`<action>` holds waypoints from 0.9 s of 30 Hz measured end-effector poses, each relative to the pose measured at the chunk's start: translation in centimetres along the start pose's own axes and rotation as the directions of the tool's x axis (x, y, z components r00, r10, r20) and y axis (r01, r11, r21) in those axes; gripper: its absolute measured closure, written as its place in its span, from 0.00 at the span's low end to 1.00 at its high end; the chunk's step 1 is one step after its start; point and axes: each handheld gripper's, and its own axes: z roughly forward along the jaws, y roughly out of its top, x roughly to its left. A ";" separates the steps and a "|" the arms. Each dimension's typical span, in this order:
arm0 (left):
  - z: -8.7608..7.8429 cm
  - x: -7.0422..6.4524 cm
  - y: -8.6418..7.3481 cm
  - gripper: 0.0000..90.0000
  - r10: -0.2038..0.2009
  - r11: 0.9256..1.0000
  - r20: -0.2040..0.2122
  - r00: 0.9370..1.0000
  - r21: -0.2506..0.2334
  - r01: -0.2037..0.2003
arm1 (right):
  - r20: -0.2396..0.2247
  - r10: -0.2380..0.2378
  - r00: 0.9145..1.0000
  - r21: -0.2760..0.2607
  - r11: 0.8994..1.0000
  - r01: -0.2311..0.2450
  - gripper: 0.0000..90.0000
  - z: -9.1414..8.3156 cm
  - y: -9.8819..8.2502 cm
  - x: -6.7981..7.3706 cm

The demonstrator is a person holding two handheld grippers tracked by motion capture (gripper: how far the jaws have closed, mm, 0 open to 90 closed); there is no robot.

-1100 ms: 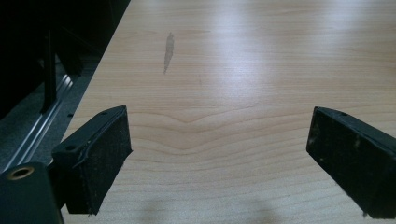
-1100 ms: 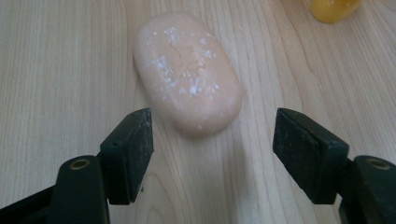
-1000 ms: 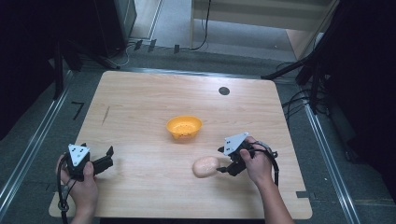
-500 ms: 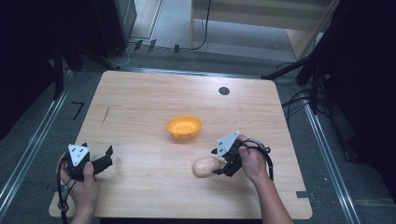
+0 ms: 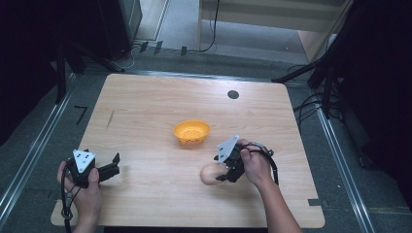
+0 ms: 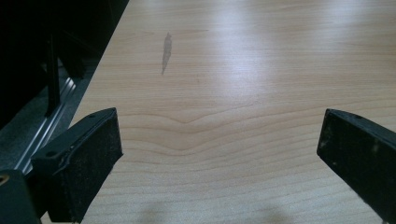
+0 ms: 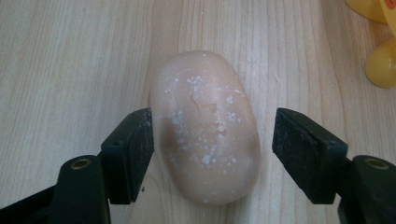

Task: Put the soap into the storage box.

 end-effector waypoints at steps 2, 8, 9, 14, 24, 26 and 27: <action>0.0 0.0 0.0 0.00 0.000 1.000 0.004 1.000 0.002 0.000 | -0.009 -0.006 1.000 -0.001 1.000 0.006 0.34 0.2 0.1 -0.1; 0.1 0.0 0.0 0.00 0.001 1.000 0.012 1.000 0.005 -0.001 | -0.025 -0.020 0.999 0.020 1.000 0.020 0.34 0.7 0.5 -0.1; 0.1 0.0 0.0 0.00 0.003 1.000 0.014 1.000 0.007 -0.003 | -0.027 -0.023 0.999 0.026 0.999 0.024 0.34 0.7 0.5 -0.1; 0.0 0.0 0.0 0.00 0.004 1.000 0.021 1.000 0.005 -0.004 | -0.035 -0.038 0.999 0.055 0.998 0.040 0.34 1.1 0.9 0.0; 0.1 0.1 0.0 0.01 0.000 1.000 0.025 1.000 0.003 0.000 | -0.043 -0.047 0.998 0.096 0.994 0.051 0.32 1.9 1.0 -0.1; 0.1 0.0 0.0 0.01 0.001 1.000 0.025 1.000 0.004 -0.001 | -0.048 -0.051 0.998 0.102 0.993 0.056 0.32 2.1 1.0 -0.2; 0.1 0.1 0.0 0.01 0.001 1.000 0.026 1.000 0.004 -0.002 | -0.049 -0.054 0.997 0.107 0.993 0.059 0.32 2.1 1.0 -0.2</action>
